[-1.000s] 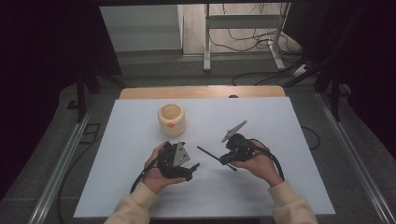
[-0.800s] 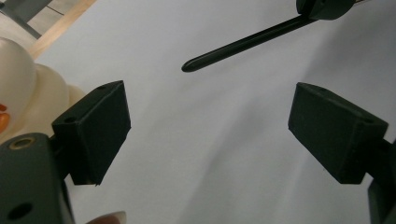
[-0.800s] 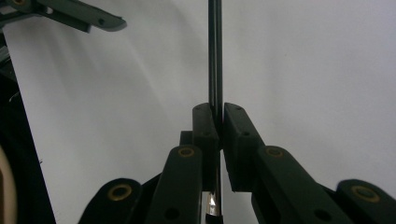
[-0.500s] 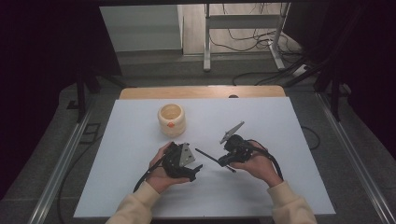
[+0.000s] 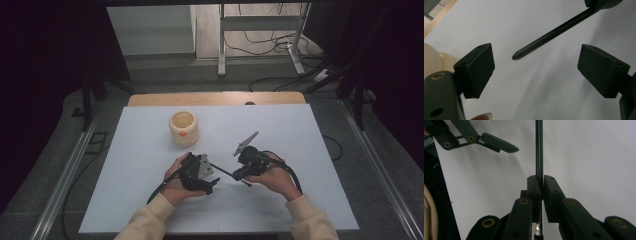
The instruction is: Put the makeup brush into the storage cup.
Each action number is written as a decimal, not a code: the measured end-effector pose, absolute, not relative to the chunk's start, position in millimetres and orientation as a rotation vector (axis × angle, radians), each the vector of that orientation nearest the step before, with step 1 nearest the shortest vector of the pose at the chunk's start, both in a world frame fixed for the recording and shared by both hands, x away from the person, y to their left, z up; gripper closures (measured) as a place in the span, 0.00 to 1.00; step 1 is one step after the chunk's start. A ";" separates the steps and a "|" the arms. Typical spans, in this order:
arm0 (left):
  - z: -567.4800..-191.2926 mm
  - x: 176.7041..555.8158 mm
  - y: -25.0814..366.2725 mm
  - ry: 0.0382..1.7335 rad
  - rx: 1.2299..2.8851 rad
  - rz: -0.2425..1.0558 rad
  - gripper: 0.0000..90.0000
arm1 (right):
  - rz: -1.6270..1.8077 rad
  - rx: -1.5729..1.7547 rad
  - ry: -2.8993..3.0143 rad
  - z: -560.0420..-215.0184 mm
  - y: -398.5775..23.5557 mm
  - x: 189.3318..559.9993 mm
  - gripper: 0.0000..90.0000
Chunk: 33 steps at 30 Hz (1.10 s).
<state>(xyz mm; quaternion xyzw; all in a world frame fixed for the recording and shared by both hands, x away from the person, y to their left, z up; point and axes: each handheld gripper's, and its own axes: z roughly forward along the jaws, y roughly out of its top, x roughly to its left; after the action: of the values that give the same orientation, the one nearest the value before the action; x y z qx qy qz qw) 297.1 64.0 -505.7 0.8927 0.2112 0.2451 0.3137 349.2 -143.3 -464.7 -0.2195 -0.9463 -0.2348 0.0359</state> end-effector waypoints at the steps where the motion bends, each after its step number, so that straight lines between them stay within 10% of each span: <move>1: -505.7 297.1 64.0 0.557 2.354 0.646 0.17 | -0.720 -0.662 -2.910 -464.9 -142.6 349.1 0.93; 14: -515.7 293.9 51.8 0.451 2.430 0.623 0.36 | -0.682 -0.612 -2.907 -466.5 -134.6 344.9 0.93; 23: -513.5 293.5 52.2 0.449 2.442 0.614 0.70 | -0.704 -0.595 -2.905 -464.4 -133.0 343.5 0.92; 33: -509.3 292.0 55.1 0.398 2.451 0.479 0.91 | -0.894 -0.696 -2.931 -454.0 -141.5 347.8 0.71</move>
<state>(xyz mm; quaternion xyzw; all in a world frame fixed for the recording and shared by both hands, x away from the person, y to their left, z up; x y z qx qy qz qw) 292.0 55.1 -509.3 0.9240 0.1502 0.1805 0.3017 347.8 -141.5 -454.0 -0.2215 -0.9327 -0.2846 -0.0004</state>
